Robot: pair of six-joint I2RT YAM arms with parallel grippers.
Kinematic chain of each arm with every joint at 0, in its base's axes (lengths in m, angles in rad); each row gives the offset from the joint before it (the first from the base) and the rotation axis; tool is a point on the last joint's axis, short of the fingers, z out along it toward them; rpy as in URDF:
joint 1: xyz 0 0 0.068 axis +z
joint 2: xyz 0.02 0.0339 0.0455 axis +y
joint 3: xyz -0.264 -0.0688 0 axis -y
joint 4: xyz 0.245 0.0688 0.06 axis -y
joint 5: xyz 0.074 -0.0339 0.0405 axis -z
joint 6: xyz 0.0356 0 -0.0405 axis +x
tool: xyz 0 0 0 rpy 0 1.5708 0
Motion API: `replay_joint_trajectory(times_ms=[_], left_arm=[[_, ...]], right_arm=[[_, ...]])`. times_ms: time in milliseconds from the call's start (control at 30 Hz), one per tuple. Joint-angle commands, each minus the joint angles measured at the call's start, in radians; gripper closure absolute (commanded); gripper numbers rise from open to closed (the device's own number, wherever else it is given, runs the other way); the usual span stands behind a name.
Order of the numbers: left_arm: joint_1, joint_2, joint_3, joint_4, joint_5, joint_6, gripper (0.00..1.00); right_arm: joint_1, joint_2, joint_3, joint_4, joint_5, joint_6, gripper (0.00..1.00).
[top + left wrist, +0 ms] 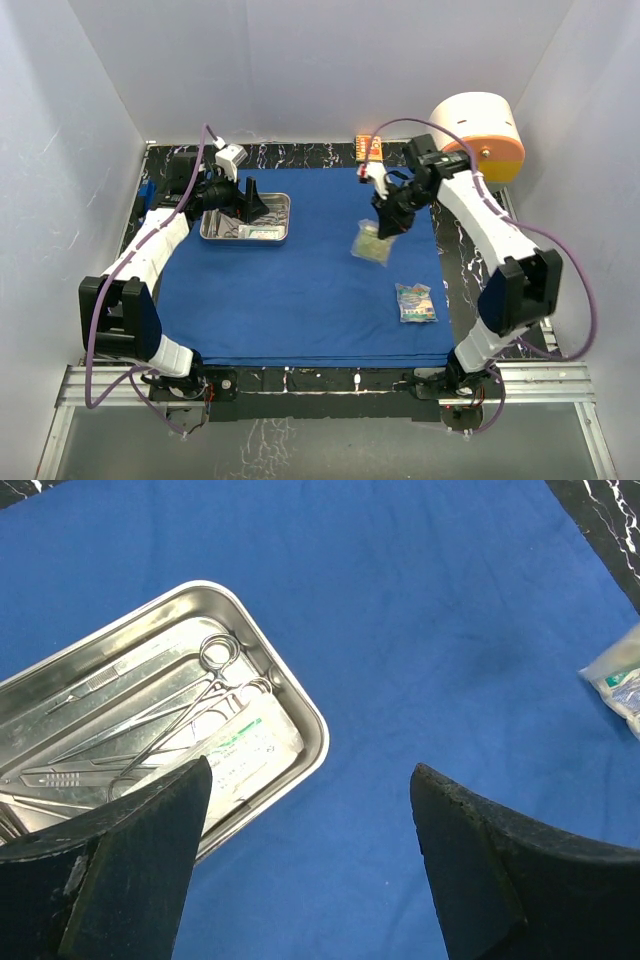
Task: Open and lay out the surgical kit
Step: Place the medical item in the surgical kit.
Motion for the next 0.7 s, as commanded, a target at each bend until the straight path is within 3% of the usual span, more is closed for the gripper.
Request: replay_joint_trajectory(times_ms=[0, 400, 667], left_arm=[[0.002, -0.012, 0.036, -0.003, -0.010, 0.024, 0.20], [0.002, 0.005, 0.004, 0.035, -0.003, 0.015, 0.20], [0.003, -0.002, -0.009, 0.048, -0.004, 0.011, 0.20]], right_arm=[[-0.032, -0.154, -0.074, -0.135, 0.137, -0.115, 1.00], [-0.031, -0.389, -0.348, -0.158, 0.274, -0.071, 1.00], [-0.031, -0.403, -0.463, -0.157, 0.279, -0.112, 1.00]])
